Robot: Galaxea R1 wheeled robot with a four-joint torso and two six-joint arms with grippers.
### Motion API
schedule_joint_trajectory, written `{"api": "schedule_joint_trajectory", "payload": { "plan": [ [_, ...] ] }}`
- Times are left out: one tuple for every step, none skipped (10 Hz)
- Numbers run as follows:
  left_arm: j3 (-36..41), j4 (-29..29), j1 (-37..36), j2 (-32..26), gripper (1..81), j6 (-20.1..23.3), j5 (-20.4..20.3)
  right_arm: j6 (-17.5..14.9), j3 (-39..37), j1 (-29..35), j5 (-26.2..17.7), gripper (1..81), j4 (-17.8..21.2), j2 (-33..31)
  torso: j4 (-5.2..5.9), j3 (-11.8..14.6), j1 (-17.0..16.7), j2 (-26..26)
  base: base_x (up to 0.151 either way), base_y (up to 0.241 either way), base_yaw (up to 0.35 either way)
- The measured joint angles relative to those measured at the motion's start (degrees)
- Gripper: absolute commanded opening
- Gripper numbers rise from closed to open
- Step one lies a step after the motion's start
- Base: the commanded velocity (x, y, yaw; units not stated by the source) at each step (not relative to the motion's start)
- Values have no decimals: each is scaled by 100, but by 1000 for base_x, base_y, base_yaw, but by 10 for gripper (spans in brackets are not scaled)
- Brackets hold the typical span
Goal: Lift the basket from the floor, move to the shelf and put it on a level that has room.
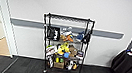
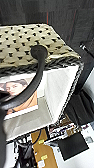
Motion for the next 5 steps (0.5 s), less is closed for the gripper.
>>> {"api": "schedule_joint_trajectory", "payload": {
  "plan": [
    [-21, 0, 2, 4, 10, -2, 13, 2, 2, 0, -4, 10, 0, 2, 0, -9, -15, 46, 0, 0, 0],
    [-22, 0, 0, 11, 10, 0, 13, 2, 2, 0, -4, 10, 0, 0, 0, -9, -39, 158, 0, 0, 0],
    [-52, 2, 2, 52, 10, 0, 11, 0, 2, 0, 0, 10, 0, 5, 0, -11, -57, 225, 0, 0, 0],
    [-57, 2, -15, 63, 10, 0, -2, 0, 2, 18, 16, 10, 0, 0, 0, -13, -61, 260, 0, 0, 0],
    [-57, 2, -15, 61, 10, 2, -17, 0, 2, 13, 27, 10, 0, 2, 0, -13, -68, 273, 0, 0, 0]
  ]
}}
